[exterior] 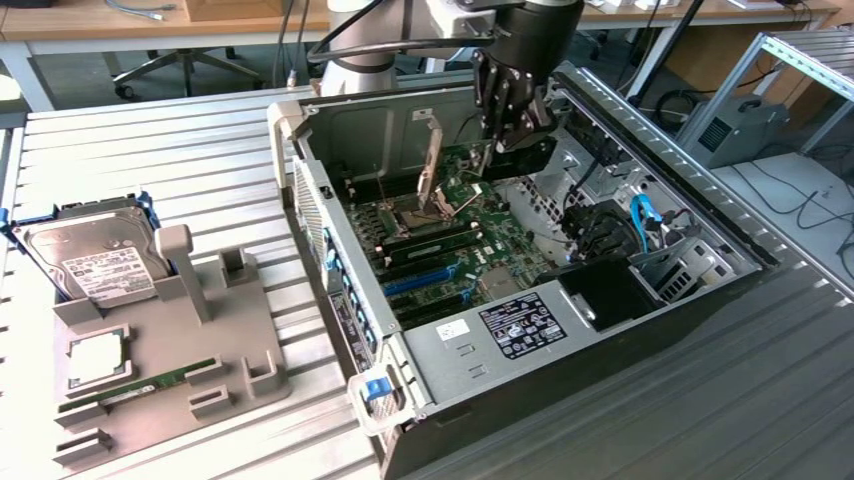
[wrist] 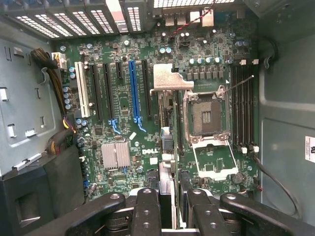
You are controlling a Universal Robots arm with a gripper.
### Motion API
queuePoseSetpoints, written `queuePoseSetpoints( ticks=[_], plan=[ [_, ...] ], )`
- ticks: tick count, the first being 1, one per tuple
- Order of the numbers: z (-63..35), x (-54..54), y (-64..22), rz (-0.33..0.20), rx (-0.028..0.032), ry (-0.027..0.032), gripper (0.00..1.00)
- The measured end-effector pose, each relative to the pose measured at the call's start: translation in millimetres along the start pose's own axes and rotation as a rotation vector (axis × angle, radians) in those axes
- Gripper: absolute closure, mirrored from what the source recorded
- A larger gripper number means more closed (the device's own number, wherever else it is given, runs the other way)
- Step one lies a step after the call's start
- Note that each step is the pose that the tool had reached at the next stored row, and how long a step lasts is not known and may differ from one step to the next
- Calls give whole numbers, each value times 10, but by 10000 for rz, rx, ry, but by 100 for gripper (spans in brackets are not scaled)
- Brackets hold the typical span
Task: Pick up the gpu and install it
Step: 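Insert the gpu into the slot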
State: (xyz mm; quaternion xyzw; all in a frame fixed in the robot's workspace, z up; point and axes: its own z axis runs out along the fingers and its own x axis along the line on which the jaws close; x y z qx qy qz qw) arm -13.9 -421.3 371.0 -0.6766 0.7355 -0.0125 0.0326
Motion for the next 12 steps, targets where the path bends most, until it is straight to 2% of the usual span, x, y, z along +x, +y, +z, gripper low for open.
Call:
queuePoseSetpoints(
  ticks=[12],
  plan=[
    [25,7,15,0,0,0,73]
  ],
)
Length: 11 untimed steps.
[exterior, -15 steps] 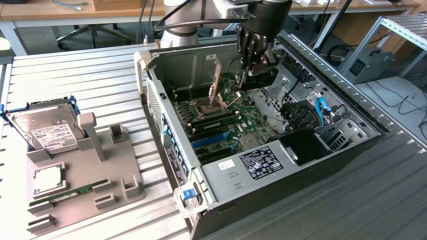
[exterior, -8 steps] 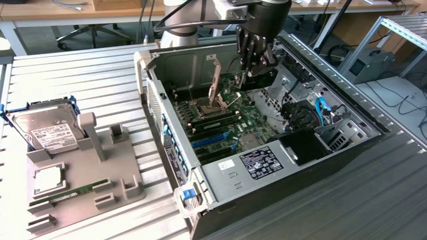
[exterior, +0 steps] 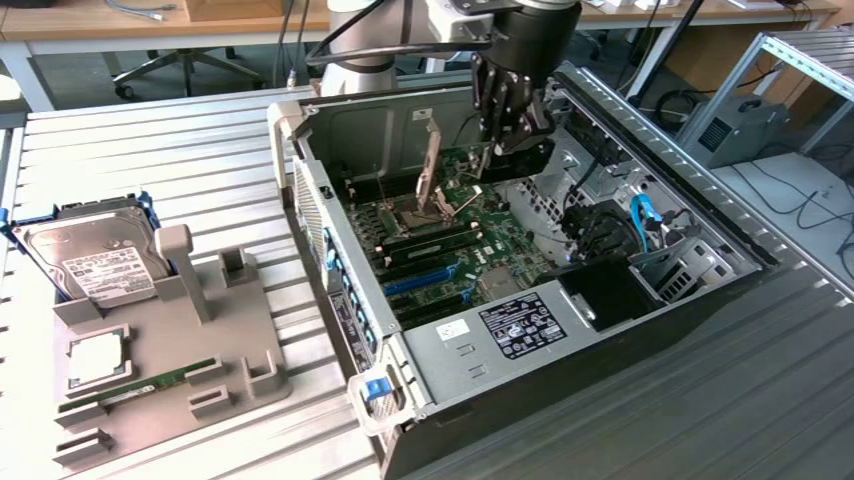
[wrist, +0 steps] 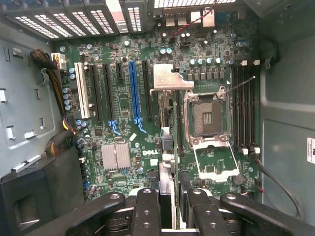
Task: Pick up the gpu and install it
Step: 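Insert the gpu into the slot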
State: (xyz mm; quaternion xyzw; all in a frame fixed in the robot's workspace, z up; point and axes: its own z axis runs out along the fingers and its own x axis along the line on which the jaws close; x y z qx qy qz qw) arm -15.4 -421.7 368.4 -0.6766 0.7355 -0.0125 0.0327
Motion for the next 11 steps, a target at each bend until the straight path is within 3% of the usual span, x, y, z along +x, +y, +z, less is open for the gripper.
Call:
queuePoseSetpoints(
  ticks=[11],
  plan=[
    [67,10,24,0,0,0,73]
  ],
)
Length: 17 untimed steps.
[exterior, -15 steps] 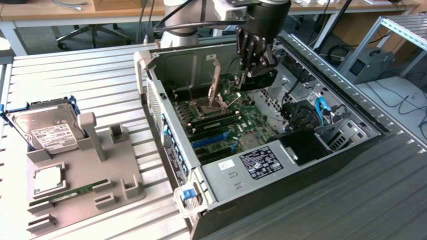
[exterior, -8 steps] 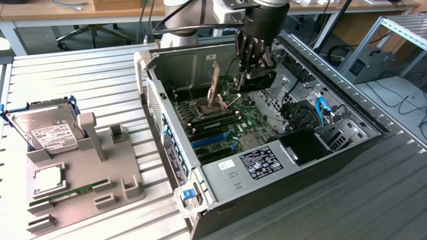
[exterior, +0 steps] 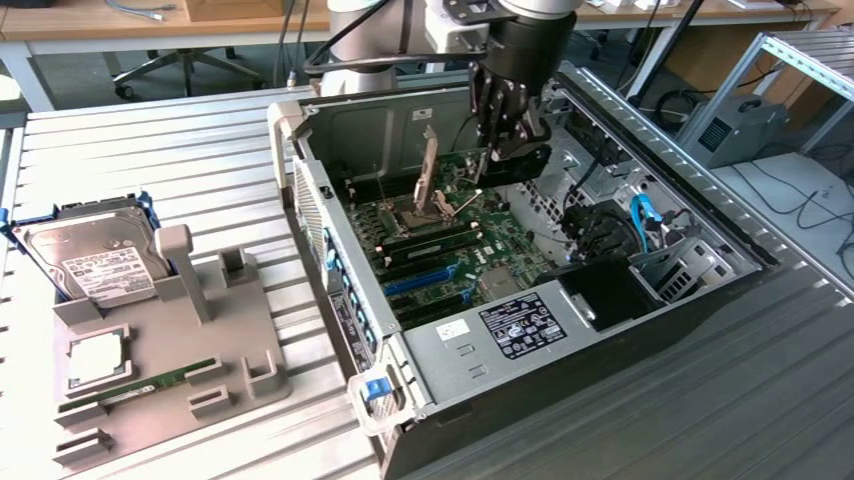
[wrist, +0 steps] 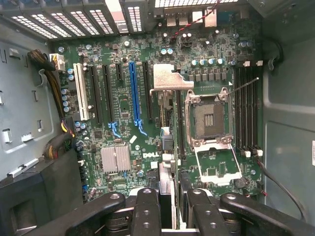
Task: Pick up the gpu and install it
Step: 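Insert the gpu into the slot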
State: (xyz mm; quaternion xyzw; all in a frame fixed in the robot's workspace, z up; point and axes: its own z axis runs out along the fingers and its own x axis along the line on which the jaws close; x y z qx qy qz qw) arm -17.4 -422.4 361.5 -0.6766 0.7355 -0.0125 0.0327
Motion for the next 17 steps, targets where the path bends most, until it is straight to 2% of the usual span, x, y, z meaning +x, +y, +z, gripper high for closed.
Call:
queuePoseSetpoints(
  ticks=[8,10,17],
  plan=[
    [40,2,7,0,0,0,73],
    [104,6,44,0,0,0,73],
    [118,8,52,0,0,1,73]
  ],
)
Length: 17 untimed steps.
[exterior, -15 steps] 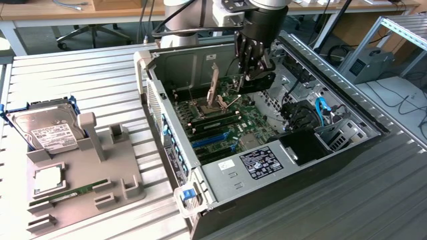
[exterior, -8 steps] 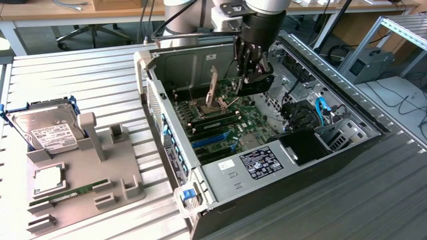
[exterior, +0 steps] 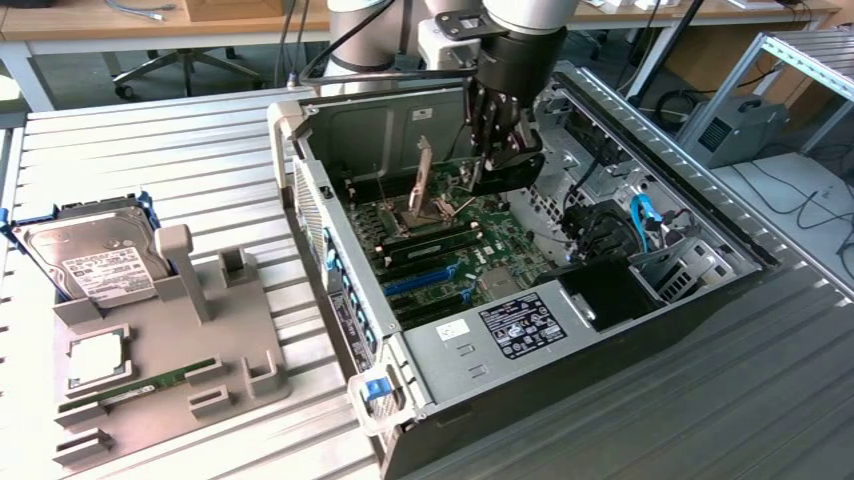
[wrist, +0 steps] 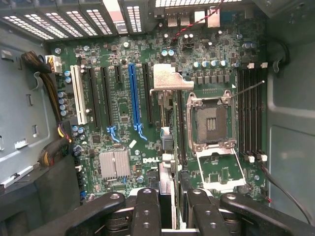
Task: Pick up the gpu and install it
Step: 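Insert the gpu into the slot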
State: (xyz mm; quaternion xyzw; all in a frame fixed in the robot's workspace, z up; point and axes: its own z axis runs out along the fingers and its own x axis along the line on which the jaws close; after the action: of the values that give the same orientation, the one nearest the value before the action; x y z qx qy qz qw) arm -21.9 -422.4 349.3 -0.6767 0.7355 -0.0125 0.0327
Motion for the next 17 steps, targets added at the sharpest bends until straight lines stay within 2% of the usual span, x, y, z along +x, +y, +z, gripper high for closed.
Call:
queuePoseSetpoints(
  ticks=[17],
  plan=[
    [68,7,64,1,0,-1,73]
  ],
)
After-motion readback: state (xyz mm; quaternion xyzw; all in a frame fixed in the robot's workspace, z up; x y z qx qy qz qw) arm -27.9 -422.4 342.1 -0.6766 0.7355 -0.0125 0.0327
